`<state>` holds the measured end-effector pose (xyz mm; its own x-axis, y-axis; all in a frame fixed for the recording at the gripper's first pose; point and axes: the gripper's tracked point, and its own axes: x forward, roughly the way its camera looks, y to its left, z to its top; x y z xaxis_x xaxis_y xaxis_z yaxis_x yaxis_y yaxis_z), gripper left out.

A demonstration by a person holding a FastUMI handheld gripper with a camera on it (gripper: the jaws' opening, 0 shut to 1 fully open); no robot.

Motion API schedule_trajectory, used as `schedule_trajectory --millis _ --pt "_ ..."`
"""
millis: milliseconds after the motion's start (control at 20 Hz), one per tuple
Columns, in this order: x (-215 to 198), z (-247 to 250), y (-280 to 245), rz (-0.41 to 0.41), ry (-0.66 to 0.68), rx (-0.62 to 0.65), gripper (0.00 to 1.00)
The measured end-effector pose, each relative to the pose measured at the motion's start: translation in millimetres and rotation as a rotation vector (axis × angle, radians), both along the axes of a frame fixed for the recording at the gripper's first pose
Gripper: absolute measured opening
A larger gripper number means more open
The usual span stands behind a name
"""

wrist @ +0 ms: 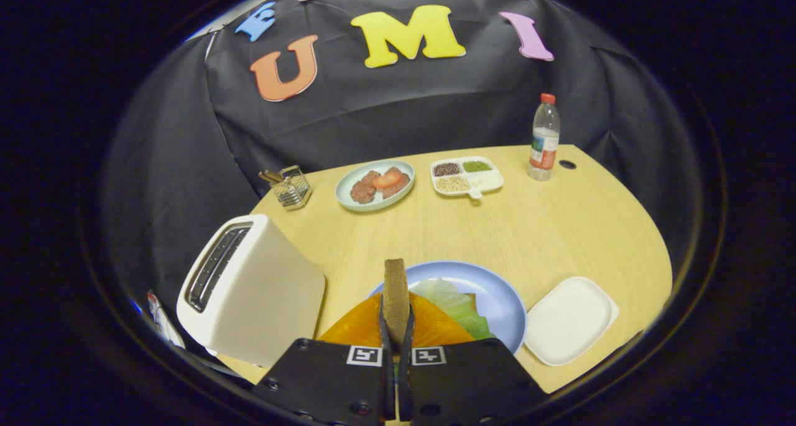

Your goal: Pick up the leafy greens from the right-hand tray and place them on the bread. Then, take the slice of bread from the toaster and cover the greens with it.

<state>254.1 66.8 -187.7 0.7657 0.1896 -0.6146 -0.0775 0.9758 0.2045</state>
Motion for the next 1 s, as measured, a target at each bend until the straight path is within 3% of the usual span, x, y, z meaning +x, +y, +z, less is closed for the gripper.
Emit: schedule_trajectory --millis 300,700,750,800,900,1000 --pt "6.2 -22.7 -33.6 -0.032 0.021 -0.06 0.05" --pt "13.3 -51.8 -48.1 -0.011 0.039 -0.134 0.1" --pt "12.7 -53.1 -47.4 -0.005 0.037 -0.143 0.27" --pt "11.7 -54.1 -49.9 -0.012 0.034 -0.168 0.27" --pt "7.4 -53.6 -57.1 -0.024 0.03 -0.213 0.49" --pt "5.4 -45.8 -59.8 -0.031 0.007 -0.212 0.9"
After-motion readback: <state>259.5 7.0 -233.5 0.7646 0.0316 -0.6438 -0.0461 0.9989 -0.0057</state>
